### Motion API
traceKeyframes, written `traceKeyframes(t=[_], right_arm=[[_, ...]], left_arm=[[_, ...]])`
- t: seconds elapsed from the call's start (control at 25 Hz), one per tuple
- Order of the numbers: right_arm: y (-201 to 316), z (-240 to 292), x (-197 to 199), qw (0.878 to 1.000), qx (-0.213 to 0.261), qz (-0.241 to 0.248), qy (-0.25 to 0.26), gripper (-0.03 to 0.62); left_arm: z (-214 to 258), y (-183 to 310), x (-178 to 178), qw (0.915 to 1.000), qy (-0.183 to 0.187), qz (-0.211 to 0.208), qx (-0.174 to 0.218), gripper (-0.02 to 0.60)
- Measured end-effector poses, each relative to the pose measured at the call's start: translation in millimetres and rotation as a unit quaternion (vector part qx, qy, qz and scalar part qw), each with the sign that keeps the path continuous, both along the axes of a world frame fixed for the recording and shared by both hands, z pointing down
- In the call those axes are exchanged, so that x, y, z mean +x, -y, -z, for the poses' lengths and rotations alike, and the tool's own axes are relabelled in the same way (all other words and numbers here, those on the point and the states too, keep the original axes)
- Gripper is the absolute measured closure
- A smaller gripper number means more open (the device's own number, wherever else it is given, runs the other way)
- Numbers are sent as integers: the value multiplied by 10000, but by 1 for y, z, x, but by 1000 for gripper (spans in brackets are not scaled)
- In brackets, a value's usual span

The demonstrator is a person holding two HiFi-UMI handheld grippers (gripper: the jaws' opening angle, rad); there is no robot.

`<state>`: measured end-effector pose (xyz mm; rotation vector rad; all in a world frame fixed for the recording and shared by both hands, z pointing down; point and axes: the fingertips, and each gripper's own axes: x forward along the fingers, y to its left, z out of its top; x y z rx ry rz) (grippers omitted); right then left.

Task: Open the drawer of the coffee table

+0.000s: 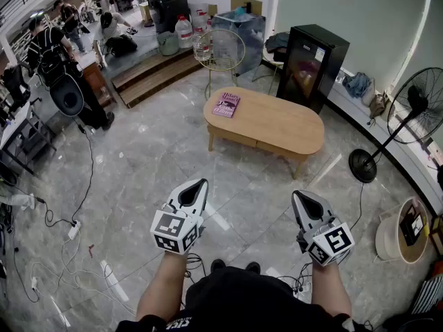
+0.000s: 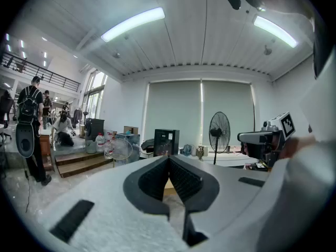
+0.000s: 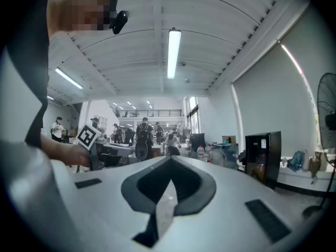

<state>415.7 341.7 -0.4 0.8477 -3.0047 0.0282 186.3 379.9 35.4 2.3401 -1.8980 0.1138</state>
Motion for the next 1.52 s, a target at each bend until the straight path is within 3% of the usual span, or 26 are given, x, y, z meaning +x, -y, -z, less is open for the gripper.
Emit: traceKeyframes(t=[0.6, 0.92, 1.12, 1.52], right_arm=[[-27, -16, -42, 9995, 28, 114, -288, 591], [-47, -25, -90, 9992, -168, 227, -285, 589], [-62, -48, -112, 9974, -424, 402, -423, 589], [-30, -62, -144, 9953, -594, 592, -476, 589]], left_arm=[[-10, -18, -25, 9999, 45, -108, -83, 577], [-21, -49, -77, 9999, 90, 85, -81, 577], [-40, -65, -100, 9993, -96, 263, -235, 577], [-58, -40, -126, 9979, -214, 426, -439, 577]])
